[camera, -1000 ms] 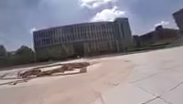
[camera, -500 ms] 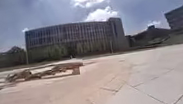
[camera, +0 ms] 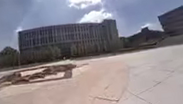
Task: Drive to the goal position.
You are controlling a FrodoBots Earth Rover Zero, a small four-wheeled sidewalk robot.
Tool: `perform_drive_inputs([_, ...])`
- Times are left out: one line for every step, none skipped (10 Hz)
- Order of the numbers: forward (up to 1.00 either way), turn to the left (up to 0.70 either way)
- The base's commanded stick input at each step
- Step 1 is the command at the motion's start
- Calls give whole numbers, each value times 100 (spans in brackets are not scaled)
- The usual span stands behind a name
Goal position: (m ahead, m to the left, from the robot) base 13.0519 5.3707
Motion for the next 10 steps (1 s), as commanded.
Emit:
perform_drive_inputs([70, -35])
perform_drive_inputs([70, -35])
perform_drive_inputs([70, 0])
perform_drive_inputs([70, 0])
perform_drive_inputs([70, 0])
perform_drive_inputs([70, 0])
perform_drive_inputs([70, 0])
perform_drive_inputs([70, 0])
perform_drive_inputs([70, 0])
perform_drive_inputs([67, 0])
